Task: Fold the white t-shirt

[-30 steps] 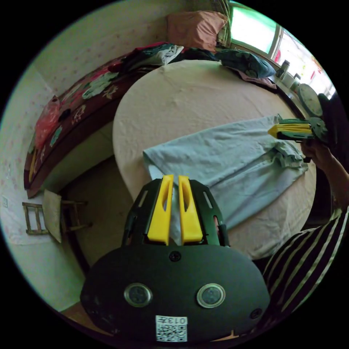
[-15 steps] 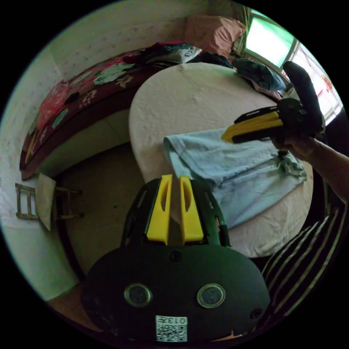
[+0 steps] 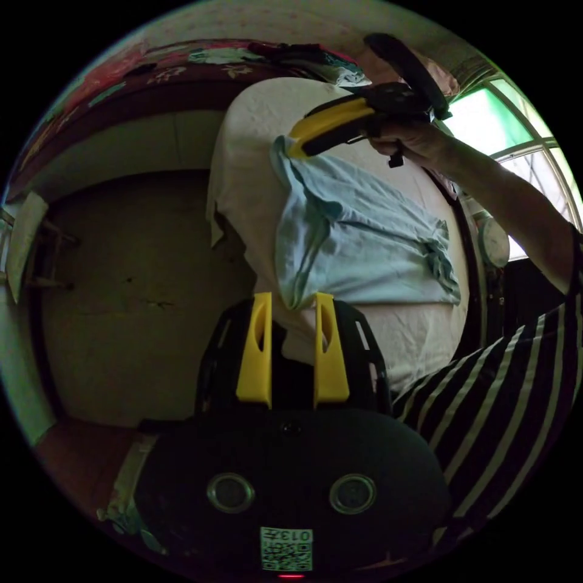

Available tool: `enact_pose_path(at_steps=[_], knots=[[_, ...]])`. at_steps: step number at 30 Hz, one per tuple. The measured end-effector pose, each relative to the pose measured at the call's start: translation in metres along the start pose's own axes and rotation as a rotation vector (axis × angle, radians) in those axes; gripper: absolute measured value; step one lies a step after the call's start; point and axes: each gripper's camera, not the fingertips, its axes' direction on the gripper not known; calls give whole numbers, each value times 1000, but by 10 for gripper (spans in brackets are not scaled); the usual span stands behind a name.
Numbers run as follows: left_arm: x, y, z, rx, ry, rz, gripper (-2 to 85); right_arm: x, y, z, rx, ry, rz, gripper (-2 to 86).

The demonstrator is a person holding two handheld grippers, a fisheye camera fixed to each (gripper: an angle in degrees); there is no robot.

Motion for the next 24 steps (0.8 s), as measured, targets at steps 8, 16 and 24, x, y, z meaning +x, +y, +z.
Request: enact_pose_path(at_steps=[8,16,24], knots=[[16,0,-11,-28,-85,-37,29,-13,-4,-14,12,53,-42,25],[57,-9,-44,-20,-175,52,11,-21,43,-53,152,110,-2,15],[86,-27,-62,24,-188,106,6,-27,82,-67,213,130,69,13]])
